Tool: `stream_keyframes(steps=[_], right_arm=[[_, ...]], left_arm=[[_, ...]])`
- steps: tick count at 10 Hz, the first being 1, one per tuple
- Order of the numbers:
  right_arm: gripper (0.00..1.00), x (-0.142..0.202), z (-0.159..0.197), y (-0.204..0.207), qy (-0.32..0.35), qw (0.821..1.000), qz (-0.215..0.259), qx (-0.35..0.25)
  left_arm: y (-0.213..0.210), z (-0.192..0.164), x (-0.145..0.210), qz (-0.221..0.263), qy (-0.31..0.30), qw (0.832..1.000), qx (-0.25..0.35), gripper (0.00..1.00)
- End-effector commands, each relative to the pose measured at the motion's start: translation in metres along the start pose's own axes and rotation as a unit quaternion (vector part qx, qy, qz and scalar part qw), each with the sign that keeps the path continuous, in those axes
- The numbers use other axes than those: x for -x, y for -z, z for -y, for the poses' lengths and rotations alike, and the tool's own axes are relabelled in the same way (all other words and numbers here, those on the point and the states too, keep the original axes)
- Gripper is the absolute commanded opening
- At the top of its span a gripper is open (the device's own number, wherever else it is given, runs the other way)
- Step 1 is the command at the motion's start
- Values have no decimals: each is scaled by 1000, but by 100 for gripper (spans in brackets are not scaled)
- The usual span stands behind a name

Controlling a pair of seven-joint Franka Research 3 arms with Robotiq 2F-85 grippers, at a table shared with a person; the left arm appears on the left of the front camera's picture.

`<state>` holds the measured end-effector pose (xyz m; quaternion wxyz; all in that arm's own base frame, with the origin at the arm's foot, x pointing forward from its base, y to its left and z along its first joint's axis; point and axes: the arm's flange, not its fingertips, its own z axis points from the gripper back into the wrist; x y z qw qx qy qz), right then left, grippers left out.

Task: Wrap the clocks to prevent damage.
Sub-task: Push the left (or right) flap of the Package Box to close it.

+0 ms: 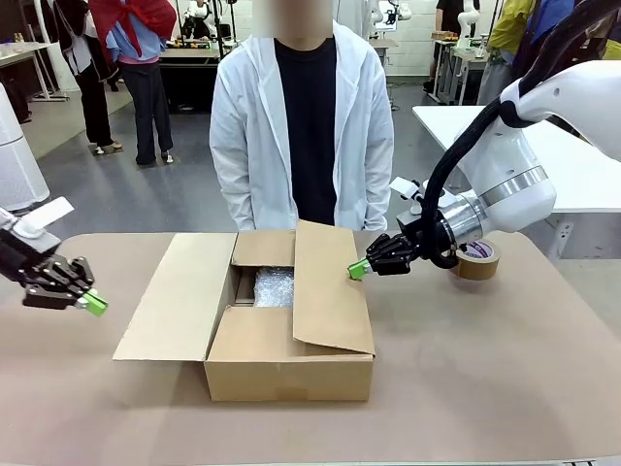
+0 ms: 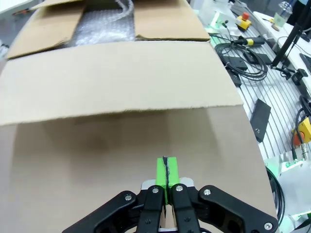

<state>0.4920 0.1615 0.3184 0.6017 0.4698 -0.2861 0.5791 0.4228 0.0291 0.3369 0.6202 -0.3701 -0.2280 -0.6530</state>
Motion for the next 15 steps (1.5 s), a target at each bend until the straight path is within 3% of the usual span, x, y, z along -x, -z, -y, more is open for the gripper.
stream_keyframes(steps=[1,6,10,15], right_arm=[[1,1,3,6,4,1000,-1,10],[1,1,3,6,4,1000,-1,10],[1,1,3,6,4,1000,-1,10],[1,1,3,6,4,1000,-1,10]], left_arm=[[27,-1,-5,28,25,999,-6,1],[57,-14,-48,138,5,990,39,1],[58,-17,-80,210,11,977,33,1],[82,-61,-123,231,23,972,21,1]])
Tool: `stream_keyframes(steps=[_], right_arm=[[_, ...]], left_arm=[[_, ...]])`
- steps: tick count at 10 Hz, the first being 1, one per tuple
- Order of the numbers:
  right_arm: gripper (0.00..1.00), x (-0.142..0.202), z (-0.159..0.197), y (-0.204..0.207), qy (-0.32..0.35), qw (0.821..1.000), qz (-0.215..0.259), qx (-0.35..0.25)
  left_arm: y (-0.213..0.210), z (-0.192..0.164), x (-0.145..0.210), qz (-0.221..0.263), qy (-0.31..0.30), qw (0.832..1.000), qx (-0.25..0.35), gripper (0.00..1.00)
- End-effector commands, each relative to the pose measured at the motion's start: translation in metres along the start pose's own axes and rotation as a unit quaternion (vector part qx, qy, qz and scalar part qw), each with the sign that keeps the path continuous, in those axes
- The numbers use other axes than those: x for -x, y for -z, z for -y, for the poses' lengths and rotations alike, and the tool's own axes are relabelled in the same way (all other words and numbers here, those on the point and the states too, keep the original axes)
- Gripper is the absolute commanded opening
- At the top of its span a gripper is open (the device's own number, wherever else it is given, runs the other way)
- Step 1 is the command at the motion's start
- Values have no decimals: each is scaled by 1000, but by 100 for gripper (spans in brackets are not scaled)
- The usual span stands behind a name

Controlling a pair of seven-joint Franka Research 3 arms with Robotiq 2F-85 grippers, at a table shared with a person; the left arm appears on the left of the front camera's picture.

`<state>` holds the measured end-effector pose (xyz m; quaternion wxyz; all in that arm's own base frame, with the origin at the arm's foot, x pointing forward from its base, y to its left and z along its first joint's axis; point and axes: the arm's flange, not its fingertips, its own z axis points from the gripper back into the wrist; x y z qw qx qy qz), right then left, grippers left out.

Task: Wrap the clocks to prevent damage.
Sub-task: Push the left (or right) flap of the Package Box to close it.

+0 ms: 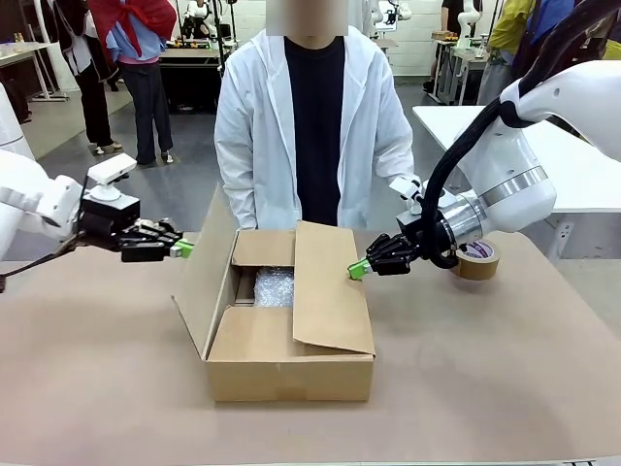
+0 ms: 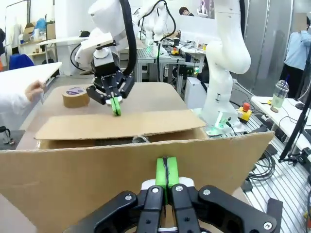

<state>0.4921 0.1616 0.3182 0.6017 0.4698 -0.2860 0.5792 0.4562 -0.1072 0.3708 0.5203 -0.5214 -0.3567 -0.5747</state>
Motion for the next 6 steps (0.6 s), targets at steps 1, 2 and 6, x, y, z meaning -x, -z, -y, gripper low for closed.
stream_keyframes(steps=[1,2,6], right_arm=[[1,1,3,6,3,1000,-1,10],[1,1,3,6,3,1000,-1,10],[1,1,3,6,3,1000,-1,10]], left_arm=[[19,-27,-2,1,-10,1000,-16,1],[28,-34,4,-6,-11,1000,-19,1],[56,-43,45,-51,-44,998,-2,1]])
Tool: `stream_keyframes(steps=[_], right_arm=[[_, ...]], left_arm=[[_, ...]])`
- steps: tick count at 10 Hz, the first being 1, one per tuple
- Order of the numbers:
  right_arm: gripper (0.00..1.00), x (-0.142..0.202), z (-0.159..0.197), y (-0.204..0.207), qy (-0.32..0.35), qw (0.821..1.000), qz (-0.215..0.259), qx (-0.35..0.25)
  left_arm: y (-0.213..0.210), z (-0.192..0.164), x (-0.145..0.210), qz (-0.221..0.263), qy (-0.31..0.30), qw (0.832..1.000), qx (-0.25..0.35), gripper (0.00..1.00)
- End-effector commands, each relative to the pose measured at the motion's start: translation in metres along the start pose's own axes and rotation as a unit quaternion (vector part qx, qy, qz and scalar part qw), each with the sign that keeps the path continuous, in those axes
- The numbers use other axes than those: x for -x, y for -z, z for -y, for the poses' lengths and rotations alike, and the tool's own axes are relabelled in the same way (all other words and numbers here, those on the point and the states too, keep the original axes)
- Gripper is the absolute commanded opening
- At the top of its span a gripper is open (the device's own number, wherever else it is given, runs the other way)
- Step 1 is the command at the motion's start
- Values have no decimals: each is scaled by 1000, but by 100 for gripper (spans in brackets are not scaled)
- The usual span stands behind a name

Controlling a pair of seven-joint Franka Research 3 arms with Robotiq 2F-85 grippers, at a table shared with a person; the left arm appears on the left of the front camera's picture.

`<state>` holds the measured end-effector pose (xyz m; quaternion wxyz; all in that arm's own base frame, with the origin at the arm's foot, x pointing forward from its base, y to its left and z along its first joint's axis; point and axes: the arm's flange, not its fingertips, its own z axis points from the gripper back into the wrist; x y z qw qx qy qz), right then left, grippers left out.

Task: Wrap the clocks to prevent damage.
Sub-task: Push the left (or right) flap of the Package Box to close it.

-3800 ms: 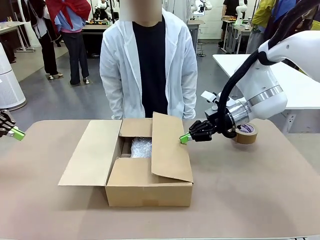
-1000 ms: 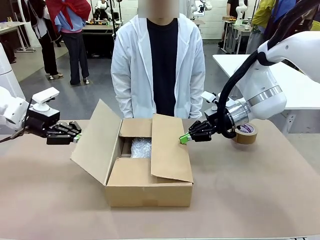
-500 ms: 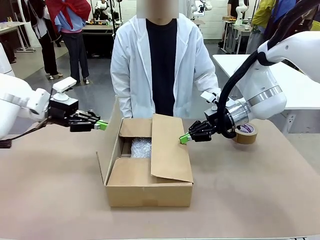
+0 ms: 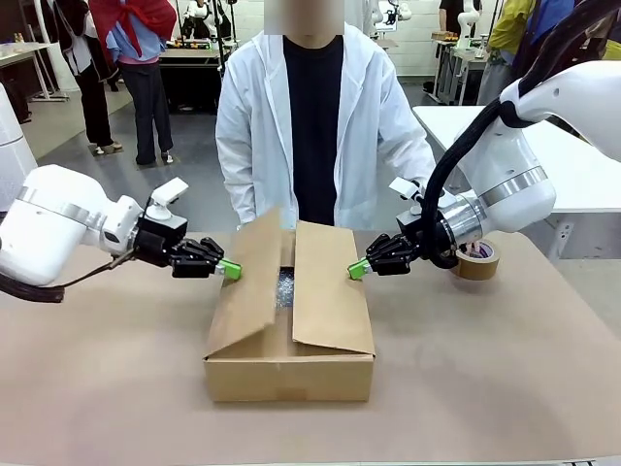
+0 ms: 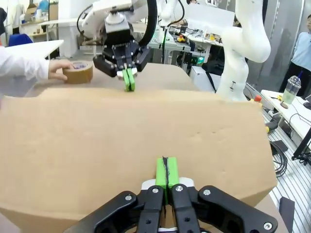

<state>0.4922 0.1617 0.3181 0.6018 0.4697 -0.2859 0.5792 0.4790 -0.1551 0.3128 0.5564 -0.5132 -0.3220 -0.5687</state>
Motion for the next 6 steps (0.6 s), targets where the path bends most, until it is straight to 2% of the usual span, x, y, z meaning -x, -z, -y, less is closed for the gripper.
stream_keyframes(steps=[1,6], right_arm=[[1,1,3,6,4,1000,-1,10],[1,1,3,6,4,1000,-1,10]], left_arm=[[6,-8,8,-20,-17,1000,1,1],[14,-8,20,-46,-22,999,1,1]])
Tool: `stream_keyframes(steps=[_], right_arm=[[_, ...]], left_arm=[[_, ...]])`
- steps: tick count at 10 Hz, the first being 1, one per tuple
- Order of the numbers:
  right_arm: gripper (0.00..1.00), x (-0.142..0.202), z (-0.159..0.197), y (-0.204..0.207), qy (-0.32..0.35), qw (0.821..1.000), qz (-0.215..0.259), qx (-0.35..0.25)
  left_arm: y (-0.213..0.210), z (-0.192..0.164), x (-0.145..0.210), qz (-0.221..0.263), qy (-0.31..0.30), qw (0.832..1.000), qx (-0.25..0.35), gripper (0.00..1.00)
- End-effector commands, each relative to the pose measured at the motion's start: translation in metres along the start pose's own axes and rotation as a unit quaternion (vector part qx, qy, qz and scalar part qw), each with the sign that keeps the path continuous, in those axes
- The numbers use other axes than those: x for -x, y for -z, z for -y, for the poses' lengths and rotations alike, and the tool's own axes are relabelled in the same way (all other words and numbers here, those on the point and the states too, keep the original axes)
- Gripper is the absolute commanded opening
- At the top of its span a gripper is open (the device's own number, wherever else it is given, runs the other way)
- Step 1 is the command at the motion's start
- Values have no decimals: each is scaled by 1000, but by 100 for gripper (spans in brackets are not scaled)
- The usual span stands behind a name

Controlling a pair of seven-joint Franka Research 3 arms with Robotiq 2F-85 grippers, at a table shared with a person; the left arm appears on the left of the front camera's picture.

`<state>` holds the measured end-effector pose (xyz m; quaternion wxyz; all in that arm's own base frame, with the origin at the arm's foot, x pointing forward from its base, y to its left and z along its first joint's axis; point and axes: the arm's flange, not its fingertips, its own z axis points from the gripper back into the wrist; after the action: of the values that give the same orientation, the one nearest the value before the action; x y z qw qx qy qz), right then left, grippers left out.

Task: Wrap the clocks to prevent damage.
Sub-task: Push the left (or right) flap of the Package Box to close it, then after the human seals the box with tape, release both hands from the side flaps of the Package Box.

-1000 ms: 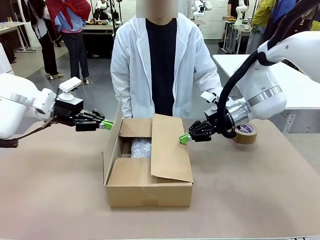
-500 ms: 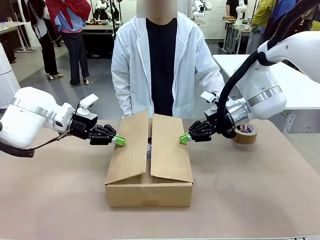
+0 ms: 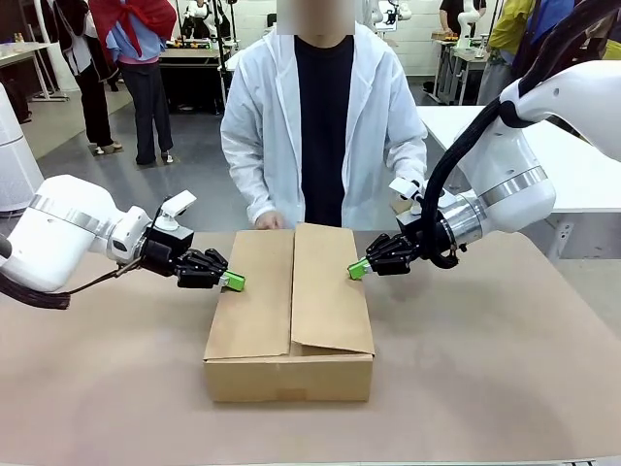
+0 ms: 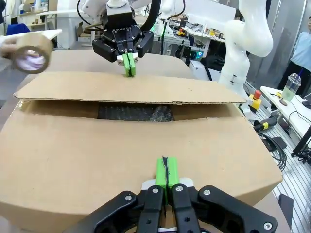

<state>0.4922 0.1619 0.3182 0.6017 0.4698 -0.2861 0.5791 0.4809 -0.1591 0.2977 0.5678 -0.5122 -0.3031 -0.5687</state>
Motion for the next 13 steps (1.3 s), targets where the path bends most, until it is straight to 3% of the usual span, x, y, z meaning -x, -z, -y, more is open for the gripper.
stream_keyframes(steps=[1,2,13], right_arm=[[1,1,3,6,4,1000,-1,10],[1,1,3,6,4,1000,-1,10],[1,1,3,6,4,1000,-1,10]], left_arm=[[6,-2,4,-43,-8,999,3,1],[0,0,0,0,0,1000,0,1],[0,0,0,0,0,1000,0,1]])
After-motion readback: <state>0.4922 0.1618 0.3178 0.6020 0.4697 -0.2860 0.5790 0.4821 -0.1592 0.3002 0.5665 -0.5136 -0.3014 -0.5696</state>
